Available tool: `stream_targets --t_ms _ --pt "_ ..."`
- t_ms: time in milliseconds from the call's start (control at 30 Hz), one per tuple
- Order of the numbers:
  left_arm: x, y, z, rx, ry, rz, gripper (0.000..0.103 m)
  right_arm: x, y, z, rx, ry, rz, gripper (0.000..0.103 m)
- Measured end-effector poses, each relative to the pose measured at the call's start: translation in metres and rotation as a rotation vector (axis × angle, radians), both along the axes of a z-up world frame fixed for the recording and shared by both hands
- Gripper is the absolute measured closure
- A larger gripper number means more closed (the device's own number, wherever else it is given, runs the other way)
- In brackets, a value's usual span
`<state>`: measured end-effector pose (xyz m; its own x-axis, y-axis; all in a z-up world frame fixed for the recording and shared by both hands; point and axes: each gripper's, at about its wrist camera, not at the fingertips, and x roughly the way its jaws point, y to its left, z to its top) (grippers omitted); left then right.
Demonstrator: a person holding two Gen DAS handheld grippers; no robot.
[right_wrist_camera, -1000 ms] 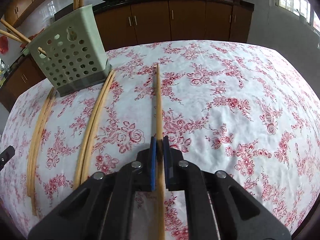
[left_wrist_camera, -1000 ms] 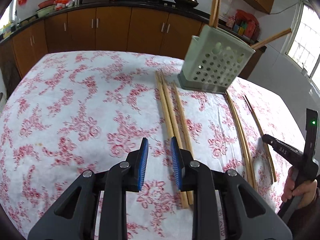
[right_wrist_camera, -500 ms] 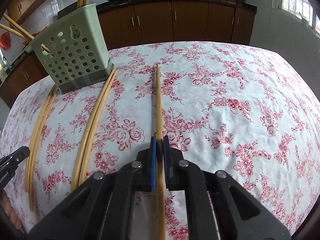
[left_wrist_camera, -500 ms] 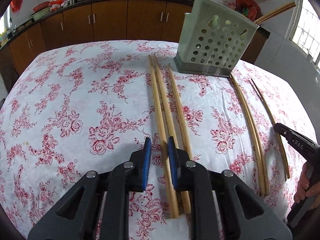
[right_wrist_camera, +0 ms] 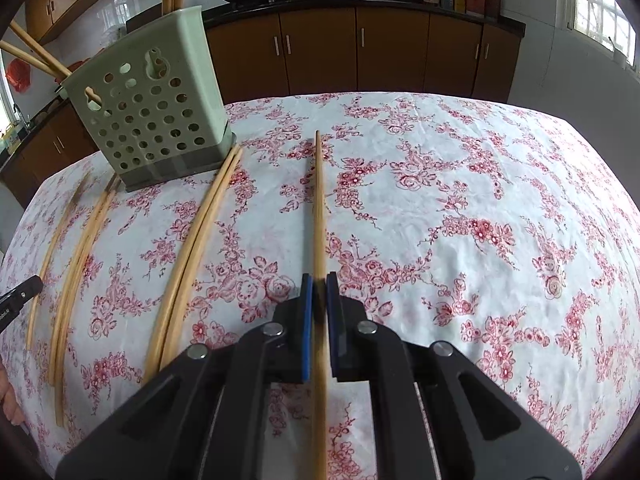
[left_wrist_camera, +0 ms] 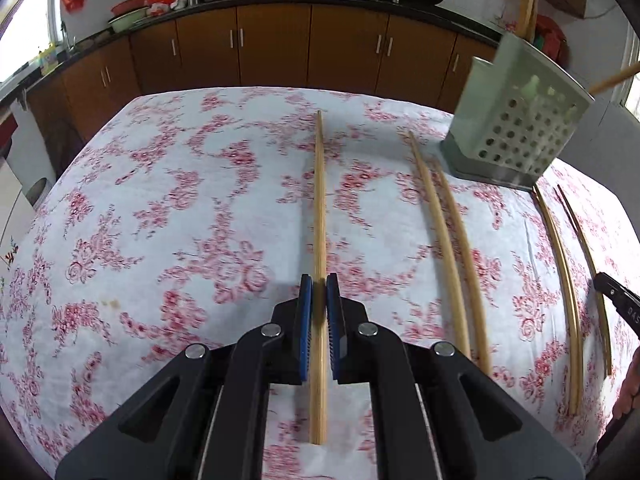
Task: Organize utensils
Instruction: 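Close the left tool on another chopstick while the right tool grasps one too, then lift the left tool's chopstick upright toward the holder while the right tool carries its own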
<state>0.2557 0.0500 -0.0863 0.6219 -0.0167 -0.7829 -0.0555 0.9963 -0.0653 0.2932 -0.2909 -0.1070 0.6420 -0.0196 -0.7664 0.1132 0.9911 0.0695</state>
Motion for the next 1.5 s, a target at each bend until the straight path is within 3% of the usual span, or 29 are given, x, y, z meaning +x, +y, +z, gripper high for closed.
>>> stream_targets --t_ms 167,1133,1367,1500 --pt "-0.003 0.004 -0.002 -0.006 -0.013 -0.034 0.094 0.008 -0.005 0.0 0.008 -0.002 -0.005 0.095" --pt "-0.031 -0.002 0.0 0.013 -0.017 -0.08 0.093 -0.063 0.0 0.0 0.03 0.023 0.028 0.093" --pt "-0.035 -0.007 0.0 0.038 -0.015 -0.091 0.095 -0.07 -0.001 0.0 0.04 0.014 0.032 0.095" --pt "-0.035 -0.005 0.004 0.026 -0.005 -0.098 0.095 -0.069 -0.006 0.015 0.047 -0.029 0.021 0.095"
